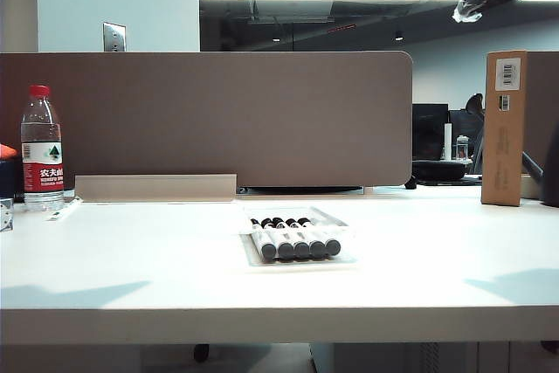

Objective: Pick up the markers scattered on the table and put them into the packaging box, making sure the markers fit the shape of the box's grooves.

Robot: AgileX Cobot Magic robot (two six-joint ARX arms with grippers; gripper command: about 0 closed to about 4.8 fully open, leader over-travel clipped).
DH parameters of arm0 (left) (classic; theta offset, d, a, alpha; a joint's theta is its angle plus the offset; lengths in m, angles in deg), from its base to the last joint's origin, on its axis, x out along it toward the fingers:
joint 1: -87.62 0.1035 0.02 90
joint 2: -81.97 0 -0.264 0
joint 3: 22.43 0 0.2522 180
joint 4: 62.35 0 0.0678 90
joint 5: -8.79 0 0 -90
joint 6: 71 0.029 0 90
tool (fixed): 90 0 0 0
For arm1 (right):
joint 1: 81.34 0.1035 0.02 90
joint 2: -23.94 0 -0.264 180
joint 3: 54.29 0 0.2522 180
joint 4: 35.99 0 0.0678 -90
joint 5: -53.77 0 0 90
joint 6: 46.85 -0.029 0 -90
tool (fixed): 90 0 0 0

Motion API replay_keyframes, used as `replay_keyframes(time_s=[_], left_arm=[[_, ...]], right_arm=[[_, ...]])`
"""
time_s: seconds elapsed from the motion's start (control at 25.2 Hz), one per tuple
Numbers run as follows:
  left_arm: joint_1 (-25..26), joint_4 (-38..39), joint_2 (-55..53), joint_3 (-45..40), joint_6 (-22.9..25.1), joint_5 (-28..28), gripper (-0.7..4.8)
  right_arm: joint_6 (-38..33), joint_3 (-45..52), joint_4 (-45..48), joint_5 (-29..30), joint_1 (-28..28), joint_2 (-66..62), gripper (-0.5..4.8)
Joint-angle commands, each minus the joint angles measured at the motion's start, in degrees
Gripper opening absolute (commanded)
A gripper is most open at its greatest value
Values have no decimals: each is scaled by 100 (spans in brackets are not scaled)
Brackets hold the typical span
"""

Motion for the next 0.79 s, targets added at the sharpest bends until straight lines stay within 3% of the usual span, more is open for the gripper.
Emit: replay_keyframes(time_s=[0.04, 0.16, 0.4, 0.48, 0.56, 0.64, 0.71, 0.79], left_arm=[[7, -48, 4, 33, 48, -11, -5], [9, -7, 7, 33, 885, 599, -5], [20, 597, 7, 28, 1172, 1539, -5], [286, 774, 7, -81, 1198, 1838, -5], [938, 568, 37, -304, 911, 1534, -5], [1974, 210, 376, -782, 892, 396, -5], [2592, -304, 922, -1309, 1014, -269, -5], [2885, -603, 1384, -1714, 1056, -271, -5]], right_arm=[[7, -22, 98, -4, -2, 15, -5], [7, -22, 98, -9, -2, 13, -6], [7, -22, 98, -9, -2, 15, -5], [7, -22, 98, -7, -2, 15, -6], [7, -22, 98, -7, -2, 15, -5], [7, -22, 101, 0, -2, 13, -6], [7, -22, 98, -9, -2, 13, -5], [7, -22, 98, -7, -2, 13, -6]])
